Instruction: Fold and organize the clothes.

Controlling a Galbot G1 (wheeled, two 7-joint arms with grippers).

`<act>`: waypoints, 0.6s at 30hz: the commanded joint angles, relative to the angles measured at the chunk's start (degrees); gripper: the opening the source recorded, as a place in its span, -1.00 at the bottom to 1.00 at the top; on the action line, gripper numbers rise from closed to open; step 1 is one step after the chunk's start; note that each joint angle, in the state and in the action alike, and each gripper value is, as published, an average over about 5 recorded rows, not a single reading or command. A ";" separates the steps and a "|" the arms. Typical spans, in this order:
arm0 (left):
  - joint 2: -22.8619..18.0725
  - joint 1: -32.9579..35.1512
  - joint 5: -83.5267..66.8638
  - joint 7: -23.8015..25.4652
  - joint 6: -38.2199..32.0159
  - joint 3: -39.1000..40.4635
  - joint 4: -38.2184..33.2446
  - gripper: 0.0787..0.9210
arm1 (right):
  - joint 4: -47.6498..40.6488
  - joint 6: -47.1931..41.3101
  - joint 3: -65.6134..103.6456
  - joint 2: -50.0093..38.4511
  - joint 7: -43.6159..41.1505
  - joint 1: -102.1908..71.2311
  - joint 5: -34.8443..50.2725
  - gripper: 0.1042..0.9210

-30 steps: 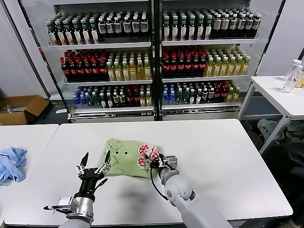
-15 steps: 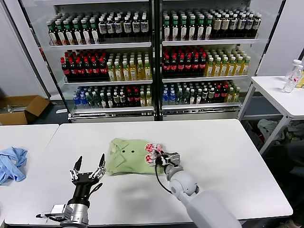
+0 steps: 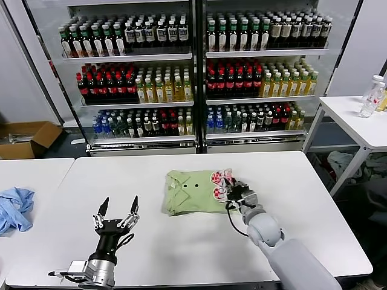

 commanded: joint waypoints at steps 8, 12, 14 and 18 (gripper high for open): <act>-0.94 2.77 3.97 1.20 -0.53 1.16 -4.15 0.77 | 27.37 11.94 23.23 -3.52 2.81 -32.04 -6.46 0.04; -1.58 3.83 4.01 1.73 -0.31 1.58 -5.40 0.77 | 32.19 13.75 27.59 -2.39 1.79 -39.21 -5.29 0.32; -1.77 4.19 4.00 1.95 0.05 1.82 -5.87 0.77 | 34.12 14.51 29.52 -1.64 1.55 -42.06 -4.61 0.46; -2.26 4.82 3.80 1.56 1.51 1.81 -6.58 0.77 | 37.77 14.43 31.80 0.16 2.09 -46.39 -3.45 0.69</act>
